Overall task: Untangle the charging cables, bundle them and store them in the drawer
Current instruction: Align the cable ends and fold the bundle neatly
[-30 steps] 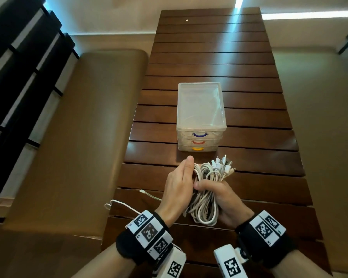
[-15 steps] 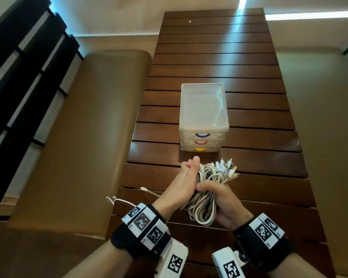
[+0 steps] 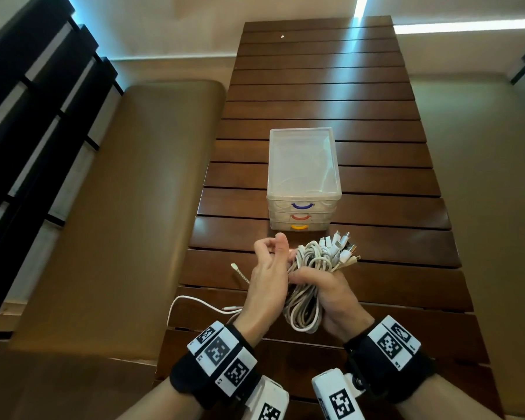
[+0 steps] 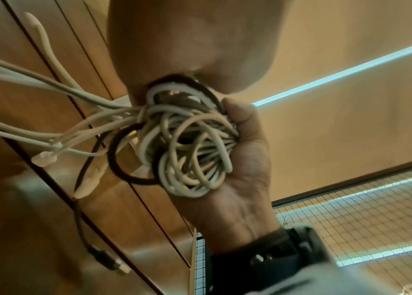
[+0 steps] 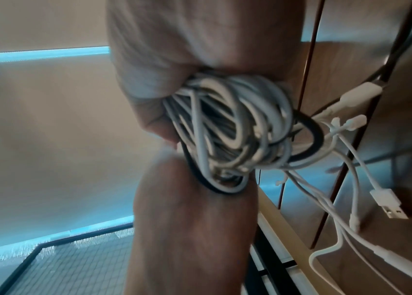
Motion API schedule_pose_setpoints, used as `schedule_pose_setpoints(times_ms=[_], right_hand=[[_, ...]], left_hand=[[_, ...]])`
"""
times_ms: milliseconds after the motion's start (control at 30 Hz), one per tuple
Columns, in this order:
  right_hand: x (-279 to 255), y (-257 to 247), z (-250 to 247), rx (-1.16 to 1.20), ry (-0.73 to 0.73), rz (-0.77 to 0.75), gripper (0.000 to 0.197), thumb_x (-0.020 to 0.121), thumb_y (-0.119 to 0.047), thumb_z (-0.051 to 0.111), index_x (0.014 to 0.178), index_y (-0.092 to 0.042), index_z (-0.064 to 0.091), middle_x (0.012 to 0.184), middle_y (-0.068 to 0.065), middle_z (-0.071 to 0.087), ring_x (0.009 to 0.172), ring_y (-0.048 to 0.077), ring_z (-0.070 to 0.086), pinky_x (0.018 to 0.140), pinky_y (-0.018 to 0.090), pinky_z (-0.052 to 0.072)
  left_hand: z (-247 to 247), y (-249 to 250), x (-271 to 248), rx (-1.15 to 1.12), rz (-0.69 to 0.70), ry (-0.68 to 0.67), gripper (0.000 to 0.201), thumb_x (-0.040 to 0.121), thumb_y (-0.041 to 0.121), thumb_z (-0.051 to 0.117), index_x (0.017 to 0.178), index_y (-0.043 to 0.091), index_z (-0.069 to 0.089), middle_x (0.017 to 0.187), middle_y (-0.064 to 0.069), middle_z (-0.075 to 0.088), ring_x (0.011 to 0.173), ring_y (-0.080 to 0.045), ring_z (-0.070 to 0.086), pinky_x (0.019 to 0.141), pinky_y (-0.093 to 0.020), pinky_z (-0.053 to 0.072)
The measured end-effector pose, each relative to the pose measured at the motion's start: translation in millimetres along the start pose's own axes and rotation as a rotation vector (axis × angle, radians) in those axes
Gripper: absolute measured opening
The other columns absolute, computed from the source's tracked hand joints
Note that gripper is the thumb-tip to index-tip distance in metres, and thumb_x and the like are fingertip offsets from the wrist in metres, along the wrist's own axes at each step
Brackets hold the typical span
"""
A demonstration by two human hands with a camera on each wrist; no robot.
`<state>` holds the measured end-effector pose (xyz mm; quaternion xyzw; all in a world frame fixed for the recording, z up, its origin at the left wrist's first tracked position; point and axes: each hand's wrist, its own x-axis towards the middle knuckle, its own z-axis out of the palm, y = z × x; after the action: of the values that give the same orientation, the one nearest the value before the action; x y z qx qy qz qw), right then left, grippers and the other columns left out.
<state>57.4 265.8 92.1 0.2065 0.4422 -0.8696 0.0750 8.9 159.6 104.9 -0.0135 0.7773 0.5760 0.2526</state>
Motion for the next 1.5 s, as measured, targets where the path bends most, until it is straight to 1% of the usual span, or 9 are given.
schedule_pose_setpoints(times_ms=[133, 233, 333, 467, 633, 800, 1033, 1267, 1500], right_hand=[[7, -5, -6, 0.100, -0.005, 0.048, 0.027, 0.079, -0.009, 0.065, 0.102, -0.016, 0.078, 0.120, 0.023, 0.068, 0.104, 0.035, 0.067, 0.088, 0.055, 0.054], [8, -3, -6, 0.046, 0.030, 0.054, 0.027, 0.074, -0.008, 0.064, 0.095, -0.013, 0.080, 0.114, 0.015, 0.073, 0.107, 0.031, 0.068, 0.088, 0.050, 0.055], [10, -4, -3, 0.059, 0.044, 0.047, 0.024, 0.073, -0.001, 0.064, 0.093, 0.002, 0.076, 0.110, 0.015, 0.074, 0.106, 0.027, 0.070, 0.081, 0.038, 0.057], [15, 0, 1, 0.114, 0.059, 0.060, 0.035, 0.079, 0.004, 0.062, 0.111, 0.018, 0.057, 0.113, 0.028, 0.070, 0.111, 0.032, 0.069, 0.077, 0.036, 0.061], [13, 2, 3, 0.106, 0.083, 0.042, 0.022, 0.074, 0.002, 0.068, 0.095, -0.003, 0.070, 0.087, 0.023, 0.069, 0.083, 0.035, 0.071, 0.073, 0.043, 0.061], [12, -4, 12, 0.073, 0.021, 0.024, 0.006, 0.074, -0.004, 0.070, 0.075, -0.009, 0.066, 0.063, 0.014, 0.057, 0.056, 0.023, 0.060, 0.054, 0.031, 0.056], [13, 5, 15, 0.000, 0.023, 0.074, 0.010, 0.069, 0.002, 0.061, 0.068, -0.006, 0.056, 0.058, 0.013, 0.053, 0.050, 0.022, 0.057, 0.051, 0.030, 0.051], [11, 7, 10, 0.017, 0.027, 0.122, 0.009, 0.066, 0.002, 0.065, 0.066, -0.006, 0.061, 0.063, 0.014, 0.057, 0.058, 0.025, 0.060, 0.059, 0.034, 0.054], [8, 6, 11, 0.042, 0.017, 0.161, 0.013, 0.064, 0.003, 0.062, 0.069, -0.006, 0.055, 0.060, 0.011, 0.052, 0.053, 0.023, 0.057, 0.052, 0.031, 0.052]], left_hand=[[-15, -5, -2, 0.046, 0.010, -0.168, 0.084, 0.062, 0.083, 0.059, 0.128, 0.038, 0.032, 0.111, 0.005, 0.070, 0.106, -0.004, 0.067, 0.086, -0.021, 0.054], [-31, -9, 5, 0.114, 0.023, -0.261, 0.101, 0.051, 0.070, 0.076, 0.136, 0.044, 0.028, 0.114, 0.011, 0.070, 0.106, 0.008, 0.063, 0.081, -0.008, 0.049], [-35, -19, 6, 0.154, 0.043, -0.326, 0.109, 0.048, 0.064, 0.086, 0.140, 0.049, 0.030, 0.124, 0.018, 0.062, 0.123, 0.001, 0.056, 0.105, -0.030, 0.047], [-36, -34, 7, 0.085, -0.024, -0.304, 0.115, 0.048, 0.066, 0.090, 0.143, 0.050, 0.027, 0.127, 0.007, 0.068, 0.123, -0.010, 0.060, 0.109, -0.046, 0.045], [-36, -38, 12, 0.041, -0.125, -0.462, 0.126, 0.053, 0.061, 0.091, 0.155, 0.034, 0.020, 0.142, 0.007, 0.054, 0.131, -0.008, 0.051, 0.113, -0.043, 0.042], [-34, -26, 8, 0.129, -0.124, -0.655, 0.083, 0.051, 0.066, 0.087, 0.119, 0.023, 0.065, 0.112, 0.000, 0.073, 0.111, -0.016, 0.067, 0.104, -0.039, 0.049], [-34, -25, -9, 0.183, -0.133, -0.601, 0.030, 0.071, 0.010, 0.084, 0.097, 0.003, 0.072, 0.090, -0.009, 0.075, 0.085, -0.020, 0.073, 0.089, -0.042, 0.056], [-29, -36, -11, 0.105, -0.063, -0.547, 0.027, 0.072, 0.006, 0.085, 0.095, 0.011, 0.070, 0.085, -0.001, 0.074, 0.083, -0.015, 0.073, 0.073, -0.024, 0.055], [-28, -43, -10, 0.100, 0.010, -0.548, 0.028, 0.070, 0.013, 0.087, 0.092, 0.005, 0.071, 0.088, -0.008, 0.074, 0.086, -0.023, 0.072, 0.082, -0.041, 0.059]])
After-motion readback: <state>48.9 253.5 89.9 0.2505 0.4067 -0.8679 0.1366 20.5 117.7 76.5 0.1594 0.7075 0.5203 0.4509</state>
